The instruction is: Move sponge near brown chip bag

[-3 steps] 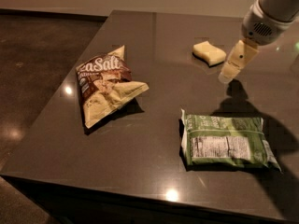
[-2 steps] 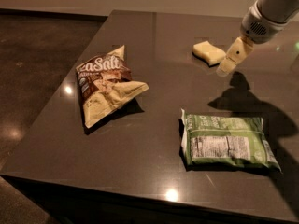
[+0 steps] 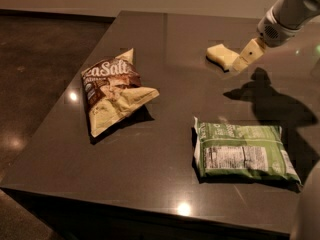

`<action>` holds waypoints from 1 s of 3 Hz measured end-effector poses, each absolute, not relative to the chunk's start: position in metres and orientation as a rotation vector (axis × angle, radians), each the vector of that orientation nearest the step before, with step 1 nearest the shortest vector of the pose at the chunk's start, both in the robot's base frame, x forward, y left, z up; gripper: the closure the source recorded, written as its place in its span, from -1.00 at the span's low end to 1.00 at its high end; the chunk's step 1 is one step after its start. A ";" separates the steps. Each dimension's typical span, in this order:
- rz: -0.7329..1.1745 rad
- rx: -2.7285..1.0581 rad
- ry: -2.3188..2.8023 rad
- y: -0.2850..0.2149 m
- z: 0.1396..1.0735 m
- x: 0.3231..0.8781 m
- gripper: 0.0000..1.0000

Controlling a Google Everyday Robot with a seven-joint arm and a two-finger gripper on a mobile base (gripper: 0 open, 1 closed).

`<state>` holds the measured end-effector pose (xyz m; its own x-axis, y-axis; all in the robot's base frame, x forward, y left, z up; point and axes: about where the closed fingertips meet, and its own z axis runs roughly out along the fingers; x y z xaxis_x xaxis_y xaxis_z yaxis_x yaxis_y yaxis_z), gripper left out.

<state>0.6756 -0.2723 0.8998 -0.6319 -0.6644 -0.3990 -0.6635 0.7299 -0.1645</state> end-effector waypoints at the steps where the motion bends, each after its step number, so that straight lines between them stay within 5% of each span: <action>1: 0.041 -0.923 2.509 -0.271 0.880 0.699 -1.00; 3: 0.076 -0.829 2.514 -0.255 0.856 0.729 -1.00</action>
Offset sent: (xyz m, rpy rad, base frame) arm 0.0548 0.0146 -0.0431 0.1191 -0.0258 -0.1385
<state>0.7293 -0.2553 0.8564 -0.6961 -0.5455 -0.4668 -0.5728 0.8139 -0.0970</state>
